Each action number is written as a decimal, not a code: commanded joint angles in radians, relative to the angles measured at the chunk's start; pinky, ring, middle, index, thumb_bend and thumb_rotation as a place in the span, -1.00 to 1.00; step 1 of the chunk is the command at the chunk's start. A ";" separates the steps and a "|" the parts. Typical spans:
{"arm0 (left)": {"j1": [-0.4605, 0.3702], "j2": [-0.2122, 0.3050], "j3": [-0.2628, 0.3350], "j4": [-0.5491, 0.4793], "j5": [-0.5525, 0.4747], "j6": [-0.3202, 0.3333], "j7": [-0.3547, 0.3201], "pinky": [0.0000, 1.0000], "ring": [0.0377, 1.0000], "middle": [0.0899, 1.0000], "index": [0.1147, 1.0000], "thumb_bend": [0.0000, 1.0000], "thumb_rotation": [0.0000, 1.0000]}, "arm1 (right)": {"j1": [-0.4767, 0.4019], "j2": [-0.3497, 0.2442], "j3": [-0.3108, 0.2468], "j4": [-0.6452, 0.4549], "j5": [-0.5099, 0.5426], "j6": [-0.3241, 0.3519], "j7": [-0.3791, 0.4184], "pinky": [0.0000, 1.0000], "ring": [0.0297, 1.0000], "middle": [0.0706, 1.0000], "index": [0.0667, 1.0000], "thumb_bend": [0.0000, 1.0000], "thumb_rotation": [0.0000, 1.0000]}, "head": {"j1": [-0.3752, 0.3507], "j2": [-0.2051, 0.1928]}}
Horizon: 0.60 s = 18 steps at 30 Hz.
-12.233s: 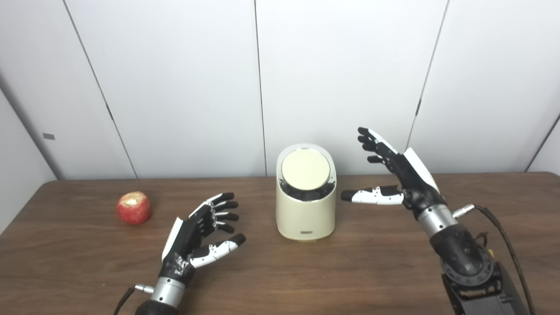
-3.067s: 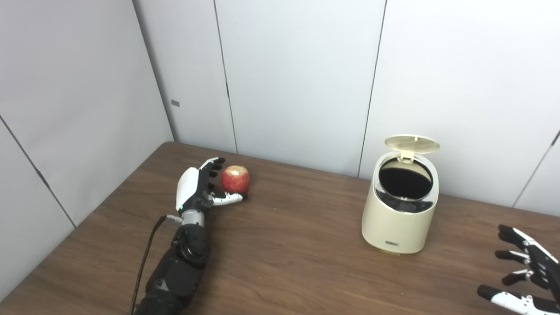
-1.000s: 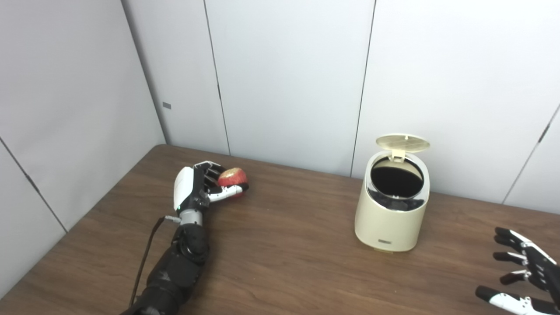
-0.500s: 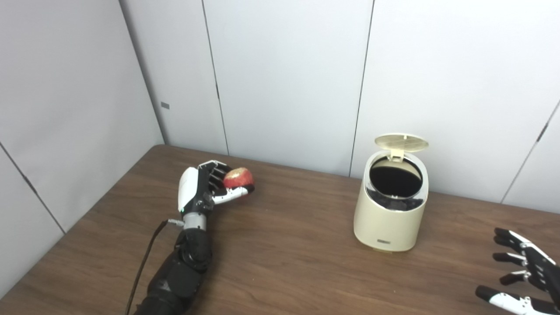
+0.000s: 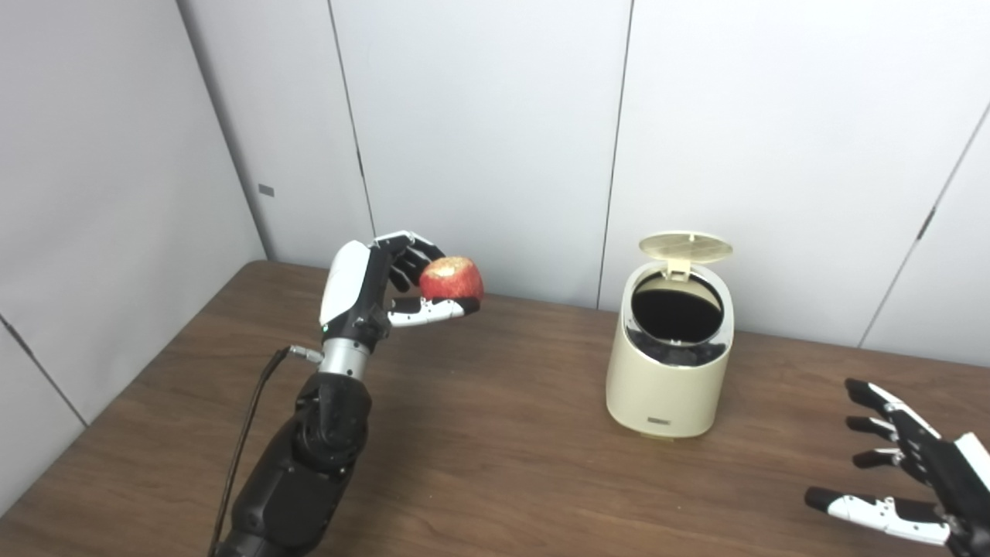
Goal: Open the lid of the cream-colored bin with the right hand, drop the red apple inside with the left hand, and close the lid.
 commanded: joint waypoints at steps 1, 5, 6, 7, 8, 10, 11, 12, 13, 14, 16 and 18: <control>-0.035 0.012 -0.001 -0.068 0.028 -0.012 -0.012 -0.27 -0.18 -0.20 -0.10 0.01 -1.00 | -0.040 -0.003 -0.008 -0.030 0.021 -0.004 -0.004 0.42 0.70 0.83 0.82 0.58 -0.53 | -0.013 0.000; -0.048 0.002 -0.015 -0.125 0.038 -0.028 -0.044 -0.18 -0.11 -0.16 -0.15 0.01 -1.00 | -0.045 0.005 -0.001 -0.031 0.031 -0.003 -0.003 0.53 0.75 0.86 0.86 0.50 -0.71 | -0.040 -0.003; -0.052 -0.002 -0.020 -0.136 0.044 -0.030 -0.049 -0.19 -0.11 -0.16 -0.15 0.01 -1.00 | -0.046 0.006 0.000 -0.030 0.033 -0.010 -0.003 0.54 0.75 0.86 0.86 0.48 -0.75 | -0.047 -0.004; -0.055 -0.008 -0.026 -0.148 0.051 -0.028 -0.055 -0.22 -0.12 -0.16 -0.15 0.01 -1.00 | -0.048 0.007 0.003 -0.025 0.033 -0.021 -0.005 0.54 0.75 0.86 0.86 0.47 -0.77 | -0.061 -0.004; -0.059 -0.015 -0.031 -0.159 0.058 -0.023 -0.061 -0.28 -0.13 -0.15 -0.16 0.01 -1.00 | -0.049 0.007 0.007 -0.018 0.031 -0.035 -0.008 0.53 0.74 0.85 0.86 0.47 -0.77 | -0.064 -0.004; -0.066 -0.031 -0.044 -0.173 0.064 -0.026 -0.070 -0.31 -0.14 -0.15 -0.16 0.01 -1.00 | -0.052 0.008 0.015 -0.008 0.023 -0.057 -0.015 0.51 0.72 0.84 0.85 0.48 -0.74 | -0.083 -0.006; -0.069 -0.038 -0.052 -0.175 0.070 -0.033 -0.073 -0.26 -0.15 -0.15 -0.15 0.01 -1.00 | -0.054 0.008 0.018 -0.004 0.020 -0.065 -0.018 0.50 0.71 0.84 0.85 0.49 -0.73 | -0.085 -0.006; -0.072 -0.045 -0.061 -0.170 0.078 -0.045 -0.070 -0.25 -0.14 -0.15 -0.16 0.01 -1.00 | -0.056 0.010 0.022 0.001 0.018 -0.072 -0.022 0.49 0.70 0.84 0.85 0.49 -0.71 | -0.096 -0.008; -0.076 -0.053 -0.070 -0.163 0.086 -0.062 -0.067 -0.24 -0.14 -0.14 -0.16 0.01 -1.00 | -0.059 0.012 0.026 0.005 0.015 -0.077 -0.024 0.48 0.69 0.83 0.85 0.50 -0.70 | -0.104 -0.008; -0.079 -0.065 -0.079 -0.160 0.095 -0.069 -0.064 -0.20 -0.14 -0.15 -0.16 0.01 -1.00 | -0.061 0.013 0.029 0.008 0.014 -0.082 -0.026 0.48 0.69 0.83 0.85 0.49 -0.69 | -0.106 -0.008; -0.085 -0.089 -0.091 -0.153 0.105 -0.078 -0.060 -0.23 -0.15 -0.15 -0.15 0.01 -1.00 | -0.064 0.019 0.036 0.010 0.012 -0.085 -0.029 0.45 0.68 0.83 0.84 0.47 -0.70 | -0.122 -0.010; -0.091 -0.113 -0.101 -0.139 0.103 -0.088 -0.062 -0.27 -0.16 -0.16 -0.14 0.01 -1.00 | -0.065 0.027 0.041 0.011 0.011 -0.081 -0.031 0.43 0.69 0.83 0.83 0.45 -0.74 | -0.131 -0.011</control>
